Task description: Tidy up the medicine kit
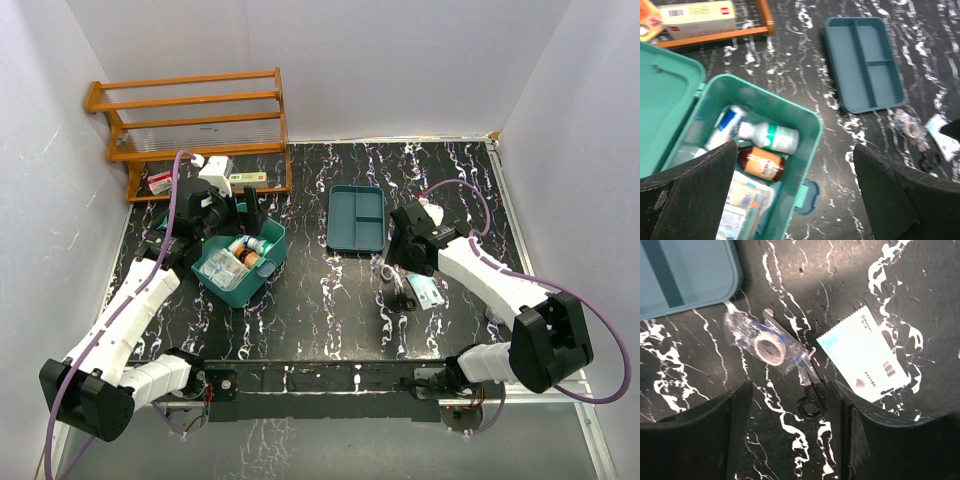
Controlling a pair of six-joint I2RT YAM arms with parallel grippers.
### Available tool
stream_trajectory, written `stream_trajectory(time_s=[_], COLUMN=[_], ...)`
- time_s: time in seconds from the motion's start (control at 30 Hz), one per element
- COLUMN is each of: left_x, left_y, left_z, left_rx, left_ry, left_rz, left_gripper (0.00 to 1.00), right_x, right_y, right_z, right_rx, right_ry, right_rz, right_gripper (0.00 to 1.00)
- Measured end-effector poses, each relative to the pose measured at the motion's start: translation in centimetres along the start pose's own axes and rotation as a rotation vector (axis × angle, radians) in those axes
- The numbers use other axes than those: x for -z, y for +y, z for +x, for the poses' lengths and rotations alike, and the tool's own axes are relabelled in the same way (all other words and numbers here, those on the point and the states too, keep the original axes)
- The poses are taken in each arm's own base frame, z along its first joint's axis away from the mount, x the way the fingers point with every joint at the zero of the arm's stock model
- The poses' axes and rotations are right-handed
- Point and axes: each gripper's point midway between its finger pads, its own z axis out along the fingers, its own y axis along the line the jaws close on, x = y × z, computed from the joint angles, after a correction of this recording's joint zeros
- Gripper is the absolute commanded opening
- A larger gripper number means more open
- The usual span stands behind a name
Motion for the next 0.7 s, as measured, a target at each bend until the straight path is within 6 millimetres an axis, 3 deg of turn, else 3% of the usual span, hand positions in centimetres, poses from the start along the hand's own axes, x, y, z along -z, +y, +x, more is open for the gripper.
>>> stream_trajectory(time_s=[0.17, 0.27, 0.43, 0.7], left_x=[0.1, 0.2, -0.6, -1.3], left_y=[-2.9, -4.3, -5.2, -5.1], left_z=[-1.0, -1.7, -1.3, -1.3], left_rx=[0.046, 0.071, 0.109, 0.162], left_ry=[-0.027, -0.044, -0.008, 0.028], left_rz=[0.15, 0.22, 0.268, 0.242], left_gripper=[0.98, 0.98, 0.97, 0.96], right_x=[-0.9, -1.3, -2.8, -5.9], right_y=[-1.4, -1.1, 0.3, 2.4], right_z=[2.0, 3.1, 3.1, 1.4], right_rx=[0.025, 0.074, 0.154, 0.264], right_ry=[0.056, 0.108, 0.146, 0.166], right_rz=[0.027, -0.016, -0.058, -0.056], right_gripper=[0.51, 0.52, 0.51, 0.3])
